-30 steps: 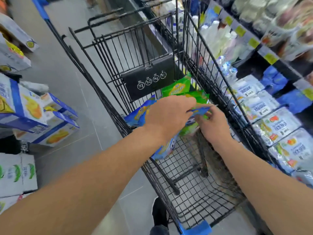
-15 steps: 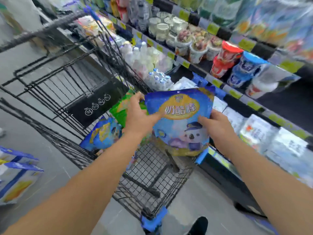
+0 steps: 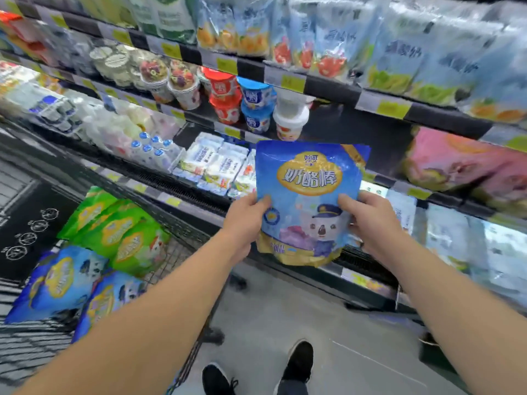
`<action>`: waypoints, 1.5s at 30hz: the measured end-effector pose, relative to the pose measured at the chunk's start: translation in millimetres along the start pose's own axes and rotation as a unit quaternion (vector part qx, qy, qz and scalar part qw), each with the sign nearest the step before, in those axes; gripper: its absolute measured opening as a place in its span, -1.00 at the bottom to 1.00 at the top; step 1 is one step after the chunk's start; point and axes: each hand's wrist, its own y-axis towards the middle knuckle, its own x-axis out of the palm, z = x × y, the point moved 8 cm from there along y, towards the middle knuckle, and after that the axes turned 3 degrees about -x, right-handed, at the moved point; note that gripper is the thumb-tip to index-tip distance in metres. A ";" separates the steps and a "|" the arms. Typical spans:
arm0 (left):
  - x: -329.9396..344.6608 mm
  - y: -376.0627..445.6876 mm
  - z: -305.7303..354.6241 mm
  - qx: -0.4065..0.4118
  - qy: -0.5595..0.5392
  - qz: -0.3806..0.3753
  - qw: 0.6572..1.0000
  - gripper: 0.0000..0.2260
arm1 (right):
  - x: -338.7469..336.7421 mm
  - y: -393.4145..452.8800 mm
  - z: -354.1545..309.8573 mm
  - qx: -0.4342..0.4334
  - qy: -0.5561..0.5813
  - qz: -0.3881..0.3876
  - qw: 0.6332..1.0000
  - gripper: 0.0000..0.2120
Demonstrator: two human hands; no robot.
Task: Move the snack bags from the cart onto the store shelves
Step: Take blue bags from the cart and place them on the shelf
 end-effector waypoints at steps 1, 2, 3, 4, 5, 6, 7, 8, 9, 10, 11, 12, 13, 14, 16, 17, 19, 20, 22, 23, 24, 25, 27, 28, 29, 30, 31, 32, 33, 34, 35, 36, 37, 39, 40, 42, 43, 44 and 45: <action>19.4 4.9 0.5 -0.003 0.003 -0.004 1.000 -0.85 | -22.8 4.4 8.5 0.011 0.001 0.009 1.000 -0.92; 33.7 8.3 0.8 -0.010 0.008 -0.004 1.000 -0.85 | -40.2 5.9 15.8 0.021 -0.005 0.014 1.000 -0.90; 46.5 11.2 2.8 -0.014 0.016 0.000 1.000 -0.84 | -55.7 8.4 23.4 0.025 -0.017 0.019 0.999 -0.89; 58.3 14.8 5.2 -0.012 0.018 0.001 1.000 -0.84 | -69.2 10.8 31.4 0.033 -0.037 0.024 0.999 -0.89; 69.3 18.7 7.2 -0.010 0.017 0.001 1.000 -0.83 | -79.5 14.6 41.5 0.039 -0.057 0.021 0.997 -0.89; 75.3 21.5 8.7 -0.009 0.015 0.000 1.000 -0.83 | -84.8 16.4 48.3 0.045 -0.077 0.019 0.996 -0.90; 92.2 30.4 8.7 -0.009 0.017 -0.003 1.000 -0.83 | -99.0 21.9 56.7 0.049 -0.083 0.027 0.995 -0.90; 96.9 32.6 10.5 -0.011 0.015 -0.004 1.000 -0.83 | -102.0 23.6 59.9 0.051 -0.083 0.034 0.995 -0.90; 100.8 37.5 11.2 -0.009 0.018 -0.001 1.000 -0.83 | -105.5 25.8 62.5 0.052 -0.082 0.046 0.994 -0.89; 108.4 45.0 13.0 -0.008 0.022 0.000 1.000 -0.82 | -112.0 30.7 63.1 0.050 -0.086 0.064 0.993 -0.89; 114.2 54.2 14.9 -0.006 0.027 0.003 1.000 -0.83 | -117.1 37.2 62.7 0.048 -0.093 0.082 0.991 -0.88; 121.2 64.6 17.5 -0.002 0.036 0.003 0.999 -0.83 | -122.9 46.2 63.5 0.047 -0.099 0.099 0.989 -0.88; 126.5 73.4 20.5 0.002 0.043 0.002 0.999 -0.83 | -126.0 54.5 62.2 0.044 -0.108 0.112 0.987 -0.87; 132.3 82.0 24.7 0.005 0.050 0.002 0.999 -0.82 | -129.6 63.1 59.0 0.037 -0.114 0.123 0.985 -0.86; 141.6 98.9 34.2 0.010 0.058 0.008 0.998 -0.81 | -134.0 80.8 54.6 0.030 -0.118 0.141 0.982 -0.86; 144.0 105.6 37.1 0.012 0.055 0.011 0.998 -0.82 | -134.0 85.5 50.0 0.025 -0.120 0.146 0.982 -0.87; 155.0 130.3 44.8 0.015 0.062 0.005 0.998 -0.84 | -137.4 105.6 48.3 0.015 -0.127 0.167 0.978 -0.88; 158.7 138.5 48.4 0.020 0.067 0.000 0.998 -0.84 | -139.2 112.1 45.3 0.008 -0.137 0.176 0.975 -0.89; 166.5 160.4 61.3 0.040 0.069 -0.011 0.997 -0.84 | -142.4 131.0 39.1 -0.006 -0.146 0.205 0.968 -0.92; 168.9 170.2 69.8 0.051 0.064 -0.015 0.997 -0.83 | -141.3 139.5 32.7 -0.016 -0.140 0.216 0.966 -0.92; 172.1 177.9 80.7 0.066 0.056 -0.020 0.996 -0.82 | -141.3 147.1 25.8 -0.027 -0.138 0.232 0.962 -0.91; 175.7 187.7 92.0 0.081 0.050 -0.025 0.995 -0.81 | -139.8 155.4 17.2 -0.039 -0.150 0.250 0.956 -0.90; 182.1 202.4 111.2 0.107 0.048 -0.030 0.993 -0.79 | -138.8 166.3 -2.0 -0.061 -0.189 0.289 0.936 -0.89; 185.2 208.7 117.9 0.116 0.050 -0.031 0.992 -0.79 | -138.9 171.6 -8.3 -0.067 -0.190 0.309 0.930 -0.90; 187.6 214.6 121.9 0.122 0.054 -0.033 0.990 -0.78 | -139.4 175.7 -10.6 -0.067 -0.180 0.324 0.926 -0.91; 190.7 220.0 124.5 0.130 0.060 -0.036 0.989 -0.77 | -140.7 180.7 -9.8 -0.064 -0.165 0.339 0.924 -0.92; 194.6 225.3 126.8 0.143 0.060 -0.040 0.987 -0.76 | -141.9 185.3 -7.4 -0.064 -0.148 0.352 0.922 -0.92; 195.3 228.9 126.9 0.151 0.060 -0.038 0.986 -0.78 | -142.1 187.2 -5.1 -0.066 -0.130 0.359 0.922 -0.93; 197.1 232.3 127.1 0.161 0.057 -0.039 0.985 -0.81 | -141.4 190.3 -1.8 -0.071 -0.113 0.367 0.921 -0.92; 198.4 233.4 127.5 0.168 0.054 -0.043 0.983 -0.83 | -140.6 192.7 2.1 -0.075 -0.094 0.371 0.921 -0.92; 199.4 235.7 125.7 0.172 0.053 -0.045 0.983 -0.83 | -138.3 195.3 7.6 -0.078 -0.070 0.370 0.923 -0.91; 199.7 233.4 124.8 0.174 0.058 -0.047 0.982 -0.83 | -136.5 196.9 13.0 -0.080 -0.038 0.363 0.927 -0.90; 199.8 232.5 121.0 0.174 0.061 -0.049 0.982 -0.82 | -134.9 200.2 21.9 -0.079 -0.008 0.358 0.930 -0.89; 197.6 231.3 109.7 0.173 0.066 -0.057 0.981 -0.88 | -131.5 198.6 32.3 -0.081 0.018 0.354 0.932 -0.81; 195.8 232.1 99.8 0.168 0.066 -0.059 0.982 -0.90 | -129.8 197.7 39.3 -0.084 0.022 0.350 0.933 -0.78; 188.0 231.7 84.3 0.161 0.065 -0.052 0.983 -0.81 | -121.1 188.1 44.0 -0.087 0.052 0.344 0.934 -0.70; 185.9 229.8 75.6 0.156 0.065 -0.049 0.984 -0.78 | -117.3 184.4 49.6 -0.085 0.055 0.337 0.936 -0.66; 185.0 227.4 70.2 0.148 0.065 -0.048 0.986 -0.79 | -112.3 180.7 50.9 -0.087 0.048 0.326 0.940 -0.64; 185.2 224.8 66.4 0.140 0.065 -0.057 0.986 -0.80 | -105.5 179.5 50.7 -0.090 0.037 0.307 0.947 -0.62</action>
